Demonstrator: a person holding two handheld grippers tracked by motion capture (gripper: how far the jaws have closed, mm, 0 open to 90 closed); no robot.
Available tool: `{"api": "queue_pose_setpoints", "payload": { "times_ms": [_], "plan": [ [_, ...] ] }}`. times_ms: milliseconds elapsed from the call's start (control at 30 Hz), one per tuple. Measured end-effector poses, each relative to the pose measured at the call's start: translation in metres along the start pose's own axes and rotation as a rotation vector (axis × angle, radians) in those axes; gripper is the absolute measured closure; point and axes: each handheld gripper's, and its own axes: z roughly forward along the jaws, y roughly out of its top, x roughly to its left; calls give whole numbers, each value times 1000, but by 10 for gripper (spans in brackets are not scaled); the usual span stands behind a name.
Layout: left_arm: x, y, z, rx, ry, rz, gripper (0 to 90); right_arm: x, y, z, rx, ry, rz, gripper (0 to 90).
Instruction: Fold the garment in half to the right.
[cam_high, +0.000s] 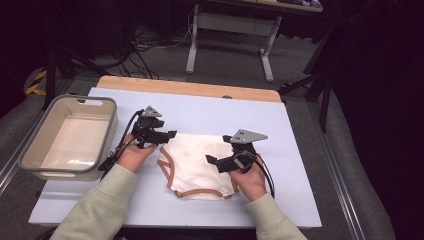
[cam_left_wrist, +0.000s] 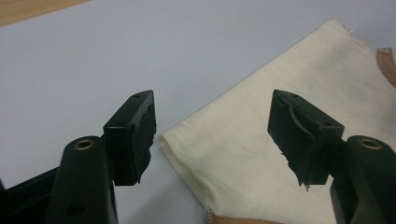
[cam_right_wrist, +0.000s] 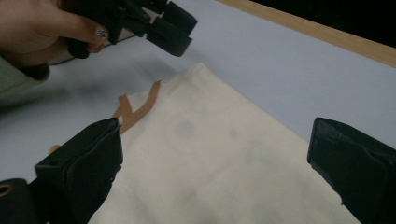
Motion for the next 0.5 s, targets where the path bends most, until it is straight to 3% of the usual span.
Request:
{"api": "queue_pose_setpoints", "payload": {
  "times_ms": [267, 500],
  "plan": [
    [-2, 0, -2, 11, -1, 17, 310, 26, 0, 17, 41, 110, -51, 103],
    [-1, 0, -1, 21, -1, 22, 311, 42, 0, 21, 62, 153, -112, 171]
  ]
}}
